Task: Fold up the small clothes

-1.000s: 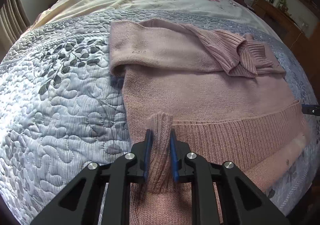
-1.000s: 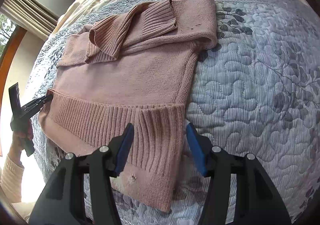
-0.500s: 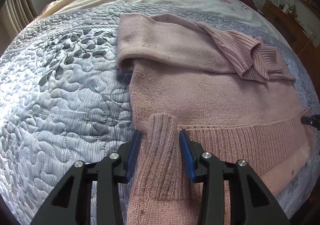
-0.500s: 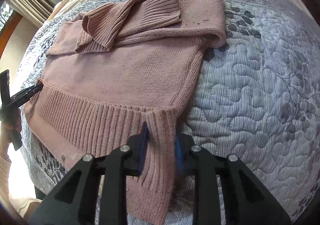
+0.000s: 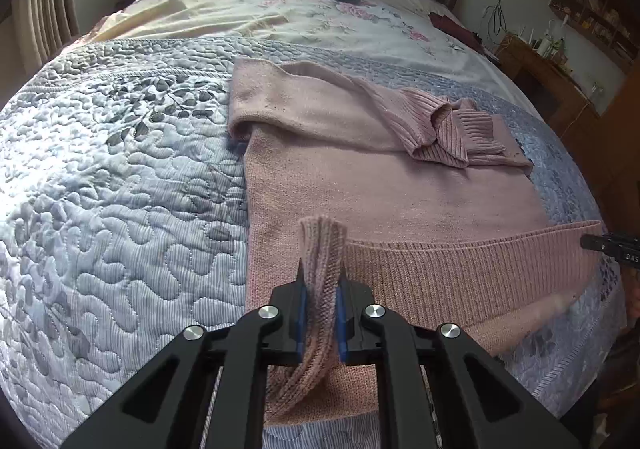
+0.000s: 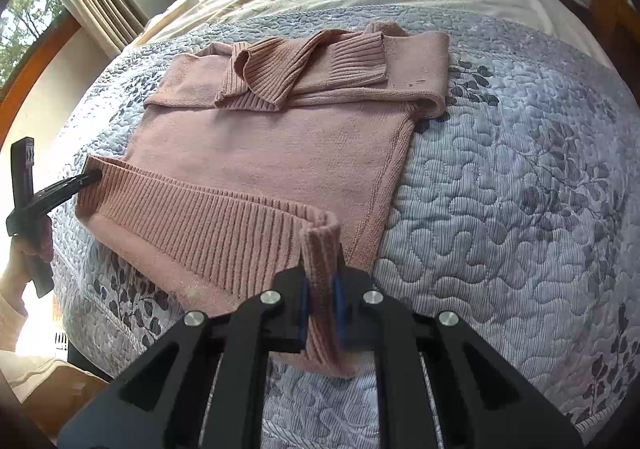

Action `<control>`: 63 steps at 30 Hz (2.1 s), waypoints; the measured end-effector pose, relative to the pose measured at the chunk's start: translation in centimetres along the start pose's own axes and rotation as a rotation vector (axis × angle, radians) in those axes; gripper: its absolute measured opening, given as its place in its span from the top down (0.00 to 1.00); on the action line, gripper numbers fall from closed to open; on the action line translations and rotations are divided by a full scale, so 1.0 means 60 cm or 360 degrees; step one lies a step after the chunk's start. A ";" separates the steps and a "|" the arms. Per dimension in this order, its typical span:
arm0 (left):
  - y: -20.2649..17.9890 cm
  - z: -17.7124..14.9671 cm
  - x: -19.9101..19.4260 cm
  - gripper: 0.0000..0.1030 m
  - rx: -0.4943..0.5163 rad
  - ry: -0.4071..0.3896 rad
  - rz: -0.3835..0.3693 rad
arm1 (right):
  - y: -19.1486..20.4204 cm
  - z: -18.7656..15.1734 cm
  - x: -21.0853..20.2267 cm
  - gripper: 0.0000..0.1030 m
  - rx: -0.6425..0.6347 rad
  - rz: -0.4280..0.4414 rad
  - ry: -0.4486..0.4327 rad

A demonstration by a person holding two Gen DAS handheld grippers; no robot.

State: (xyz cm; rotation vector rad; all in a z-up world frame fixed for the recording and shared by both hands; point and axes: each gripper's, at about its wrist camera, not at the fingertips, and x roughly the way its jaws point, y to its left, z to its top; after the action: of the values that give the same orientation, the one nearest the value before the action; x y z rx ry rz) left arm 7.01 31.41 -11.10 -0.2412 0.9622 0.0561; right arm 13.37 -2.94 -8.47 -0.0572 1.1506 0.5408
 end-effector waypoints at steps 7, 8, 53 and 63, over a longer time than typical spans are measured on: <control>0.001 0.068 -0.066 0.90 -0.0081 -0.0205 -0.0073 | 0.005 0.060 -0.078 0.92 0.0020 0.0121 -0.0177; -0.001 0.084 -0.070 0.90 -0.0081 -0.0231 -0.0081 | 0.006 0.075 -0.086 0.92 0.0006 0.0112 -0.0202; 0.059 0.291 0.194 0.23 -0.0322 -0.0138 0.0032 | -0.136 0.315 0.139 0.58 0.0264 -0.0045 -0.0045; 0.029 0.205 0.134 0.14 -0.0204 -0.0072 0.0036 | -0.114 0.181 0.113 0.51 0.0245 0.0011 0.0100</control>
State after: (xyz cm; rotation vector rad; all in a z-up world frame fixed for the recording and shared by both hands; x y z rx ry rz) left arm 21.29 35.41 -11.25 -0.3455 0.9176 0.1439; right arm 27.59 -2.95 -11.40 0.0631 1.2508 0.4576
